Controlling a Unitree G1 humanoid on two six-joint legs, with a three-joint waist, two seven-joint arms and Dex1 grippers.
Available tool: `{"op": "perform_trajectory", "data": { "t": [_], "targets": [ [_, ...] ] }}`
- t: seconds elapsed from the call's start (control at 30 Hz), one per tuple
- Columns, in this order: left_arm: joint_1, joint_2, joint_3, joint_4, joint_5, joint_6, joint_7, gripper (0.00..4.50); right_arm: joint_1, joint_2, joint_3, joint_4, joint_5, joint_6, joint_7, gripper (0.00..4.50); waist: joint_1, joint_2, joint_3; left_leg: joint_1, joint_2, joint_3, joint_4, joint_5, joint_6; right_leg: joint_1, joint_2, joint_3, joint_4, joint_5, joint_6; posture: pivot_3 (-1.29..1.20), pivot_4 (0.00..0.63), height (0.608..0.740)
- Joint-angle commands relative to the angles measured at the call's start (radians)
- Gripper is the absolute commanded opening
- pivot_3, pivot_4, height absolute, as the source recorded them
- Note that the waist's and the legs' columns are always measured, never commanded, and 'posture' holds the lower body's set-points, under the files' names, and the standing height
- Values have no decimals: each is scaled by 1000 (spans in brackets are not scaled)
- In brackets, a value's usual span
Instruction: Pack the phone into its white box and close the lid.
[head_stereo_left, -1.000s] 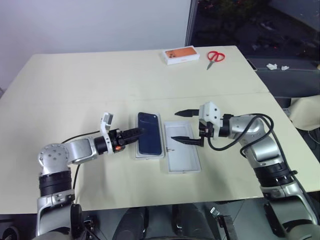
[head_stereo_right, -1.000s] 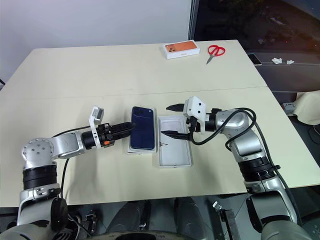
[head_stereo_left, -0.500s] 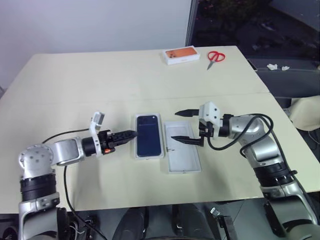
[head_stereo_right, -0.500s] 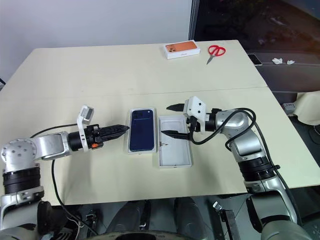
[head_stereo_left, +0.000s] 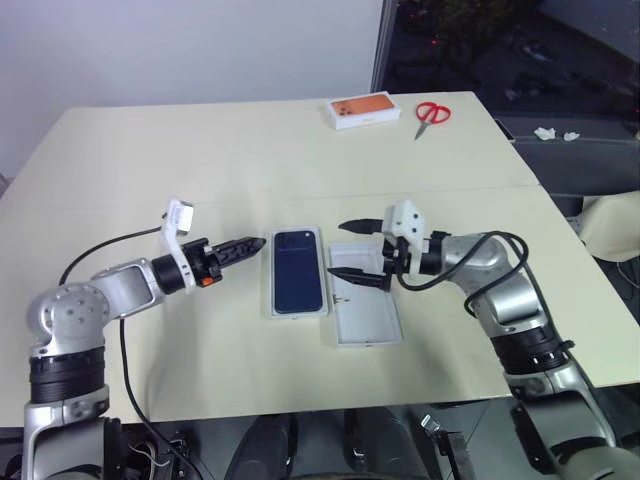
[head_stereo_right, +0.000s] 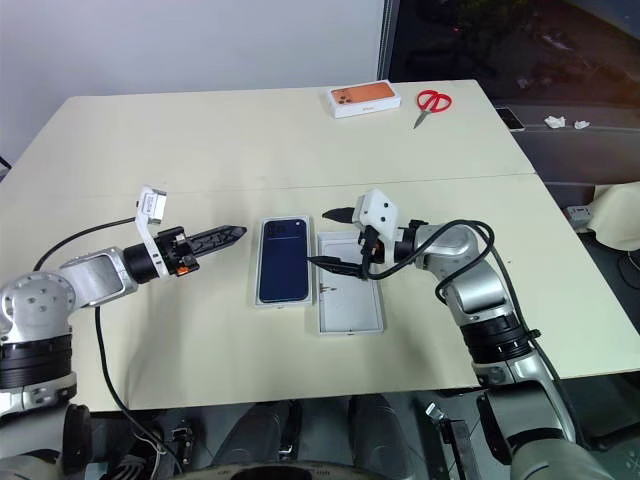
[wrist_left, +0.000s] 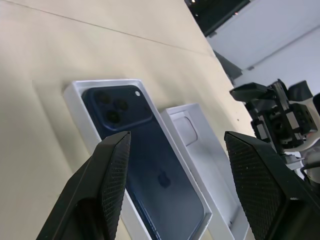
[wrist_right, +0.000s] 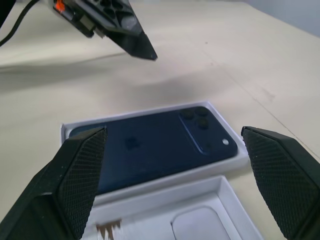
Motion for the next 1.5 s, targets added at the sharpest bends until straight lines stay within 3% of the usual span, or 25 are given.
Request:
{"op": "perform_trajectory", "data": {
  "t": [0.03,0.1,0.27,0.3,0.33,0.63,0.77,1.0,1.5],
  "targets": [
    [-3,13,-2,-22,14,-20,-48,3139,-4,10,5,-61,9,15,-11,4500,0,0,0,0,0,0,0,0,0,0,0,0,0,0,0,0,150,740],
    [-4,19,-2,-15,24,-20,-64,3139,-4,10,9,-68,12,20,-13,4500,-2,0,0,0,0,0,0,0,0,0,0,0,0,0,0,0,150,740],
    [0,21,2,-11,22,2,-83,819,-5,11,7,-74,21,31,-13,2159,-1,0,0,0,0,0,0,0,0,0,0,0,0,0,0,0,150,740],
    [1,20,0,-12,30,-2,-83,215,-6,10,8,-72,15,30,-16,1491,-1,0,0,0,0,0,0,0,0,0,0,0,0,0,0,0,150,740],
    [3,19,-1,-12,37,-5,-84,197,-7,8,10,-71,6,24,-22,1097,-1,0,0,0,0,0,0,0,0,0,0,0,0,0,0,0,150,740],
    [12,14,11,-1,51,-5,-109,99,-5,9,32,-70,-18,5,-18,1049,-1,0,0,0,0,0,0,0,0,0,0,0,0,0,0,0,150,740],
    [18,6,4,-8,69,-13,-94,0,-1,18,62,-67,-54,-7,-35,31,-1,0,0,0,0,0,0,0,0,0,0,0,0,0,0,0,150,740],
    [58,23,-48,-13,149,-40,-113,0,1,11,192,-19,-265,-34,-128,31,-2,0,0,0,0,0,0,0,0,-1,0,0,0,0,0,0,150,740],
    [55,-44,-109,24,256,-74,-112,0,-7,-69,218,-17,-357,-79,-77,31,0,0,0,0,0,0,1,0,0,0,0,0,0,0,0,0,150,740]
  ]
}}
